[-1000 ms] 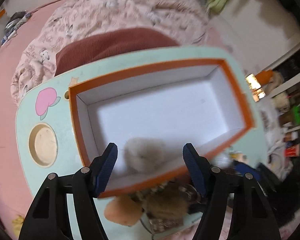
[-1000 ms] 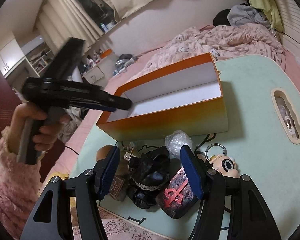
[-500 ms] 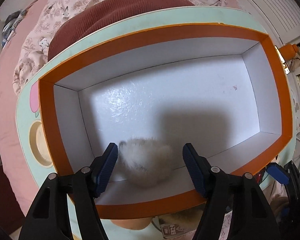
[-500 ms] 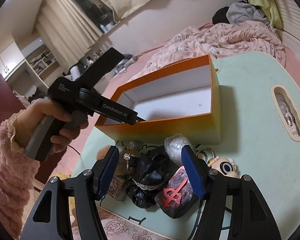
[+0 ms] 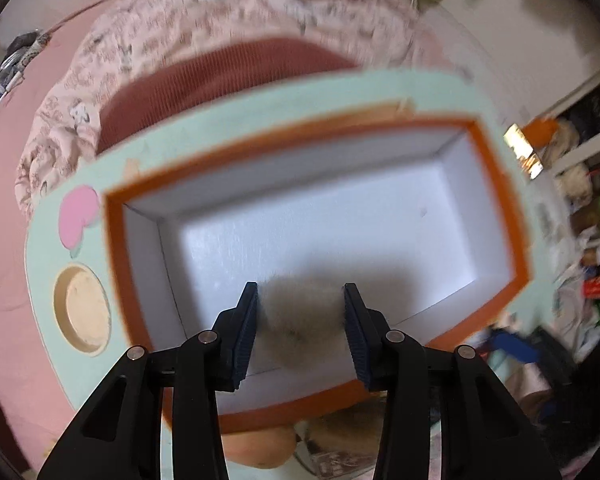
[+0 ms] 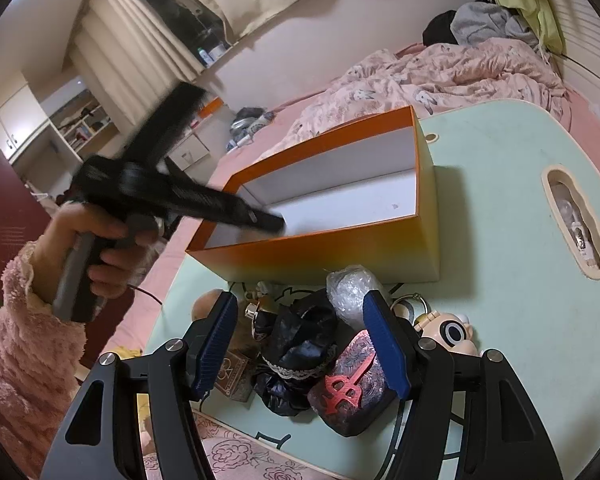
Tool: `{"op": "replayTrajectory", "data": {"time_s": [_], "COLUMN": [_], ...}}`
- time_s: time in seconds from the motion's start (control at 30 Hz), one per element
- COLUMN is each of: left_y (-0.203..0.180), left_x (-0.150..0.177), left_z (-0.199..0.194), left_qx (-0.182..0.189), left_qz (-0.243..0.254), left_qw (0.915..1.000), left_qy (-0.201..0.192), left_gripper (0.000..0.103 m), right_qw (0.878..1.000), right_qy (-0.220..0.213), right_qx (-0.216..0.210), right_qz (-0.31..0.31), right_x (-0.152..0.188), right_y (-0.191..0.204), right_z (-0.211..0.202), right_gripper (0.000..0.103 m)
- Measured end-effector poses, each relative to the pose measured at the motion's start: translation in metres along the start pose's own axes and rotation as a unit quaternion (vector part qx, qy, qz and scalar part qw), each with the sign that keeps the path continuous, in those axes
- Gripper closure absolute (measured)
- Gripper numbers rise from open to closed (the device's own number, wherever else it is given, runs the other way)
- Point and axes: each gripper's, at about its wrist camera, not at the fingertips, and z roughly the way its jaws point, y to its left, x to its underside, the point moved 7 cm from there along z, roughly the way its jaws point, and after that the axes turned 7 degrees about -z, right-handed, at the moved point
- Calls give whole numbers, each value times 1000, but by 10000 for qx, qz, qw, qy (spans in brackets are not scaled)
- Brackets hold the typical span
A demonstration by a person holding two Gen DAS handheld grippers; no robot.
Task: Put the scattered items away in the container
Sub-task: 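Carry the white fluffy ball out and set it beside the tan ball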
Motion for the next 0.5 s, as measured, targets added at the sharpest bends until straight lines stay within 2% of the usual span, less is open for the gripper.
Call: {"op": "replayTrajectory", "data": {"time_s": [0.07, 0.17, 0.23, 0.37, 0.5], "left_y": [-1, -3, -6, -4, 4], "left_x": [-3, 3, 19, 59, 90], "left_z": [-27, -68, -87, -93, -78], "left_qx": [199, 763, 1015, 1367, 1292], "left_qz": [-5, 52, 154, 236, 222], "left_qw": [9990, 9929, 9878, 9807, 9821], "left_qy": [-394, -909, -1174, -1378, -1351], "left_gripper": [61, 61, 61, 61, 61], "right_qw": [10000, 10000, 10000, 10000, 10000], "right_qy": [-1, 14, 13, -10, 44], "right_qx": [2, 9, 14, 62, 68], "right_qz": [2, -8, -4, 0, -44], "right_x": [0, 0, 0, 0, 1], "right_y": [0, -1, -2, -4, -4], "right_z": [0, 1, 1, -1, 0], "right_gripper": [38, 38, 38, 38, 38]}}
